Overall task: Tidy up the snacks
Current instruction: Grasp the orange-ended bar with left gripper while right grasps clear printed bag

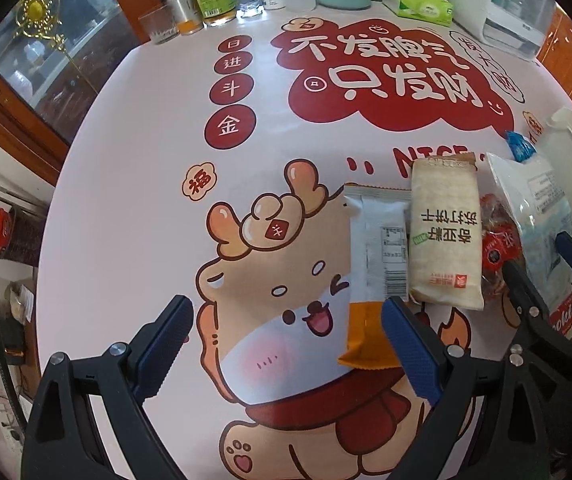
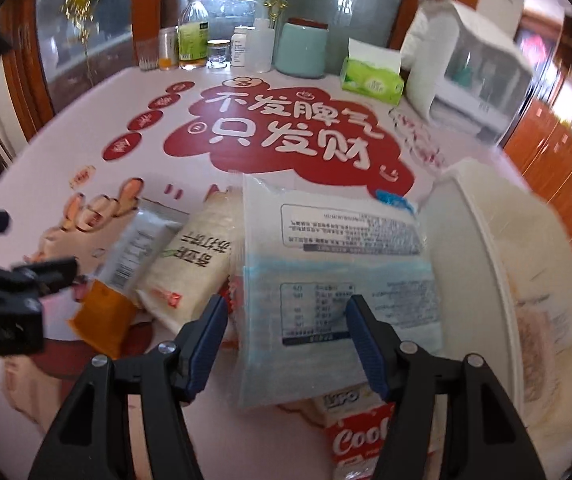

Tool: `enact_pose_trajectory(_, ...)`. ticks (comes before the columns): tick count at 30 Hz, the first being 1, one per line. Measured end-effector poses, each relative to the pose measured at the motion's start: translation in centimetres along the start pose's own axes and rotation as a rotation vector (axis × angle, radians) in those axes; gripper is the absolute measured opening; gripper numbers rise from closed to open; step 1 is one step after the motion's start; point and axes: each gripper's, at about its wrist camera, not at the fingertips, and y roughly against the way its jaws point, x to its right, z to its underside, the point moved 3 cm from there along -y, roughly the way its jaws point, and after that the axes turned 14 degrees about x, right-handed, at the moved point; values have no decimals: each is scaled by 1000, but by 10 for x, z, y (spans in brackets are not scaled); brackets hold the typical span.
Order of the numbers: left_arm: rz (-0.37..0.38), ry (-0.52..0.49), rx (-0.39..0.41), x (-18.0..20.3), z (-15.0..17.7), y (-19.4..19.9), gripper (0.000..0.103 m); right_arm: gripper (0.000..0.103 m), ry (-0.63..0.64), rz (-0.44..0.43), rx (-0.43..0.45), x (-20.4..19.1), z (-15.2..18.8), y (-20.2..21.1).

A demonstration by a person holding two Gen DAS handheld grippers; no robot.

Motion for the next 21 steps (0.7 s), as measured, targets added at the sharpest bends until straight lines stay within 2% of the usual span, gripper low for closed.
enact_pose_trajectory(3,24,12,-11,1,-2,-7,94,61,25,33,21,1,0,-3)
enact_pose_trajectory(4,37,17,-19,2,-3,-10,94,48,20,36,32,2,0,-2)
enact_pose_trajectory(7,95,35,-55,8,-1,-18,94,25,4,44,58,10,-2,0)
enact_pose_trajectory(11,161,33,-115,22,7,-27,94,9,-42,12,67,19,-4,7)
enact_pose_trajectory(16,148,23,-156,34,18,-41,94,5,-110,-41,73,27,-5,16)
enact_pose_trajectory(18,146,47,-177,34,22,-47,87,4,-138,-59,81,32,-5,20)
enact_pose_trajectory(20,114,21,-144,36,21,-44,75,4,-156,-73,90,36,-7,26)
enact_pose_trajectory(21,122,17,-133,36,21,-43,69,4,-161,-76,96,38,-8,29)
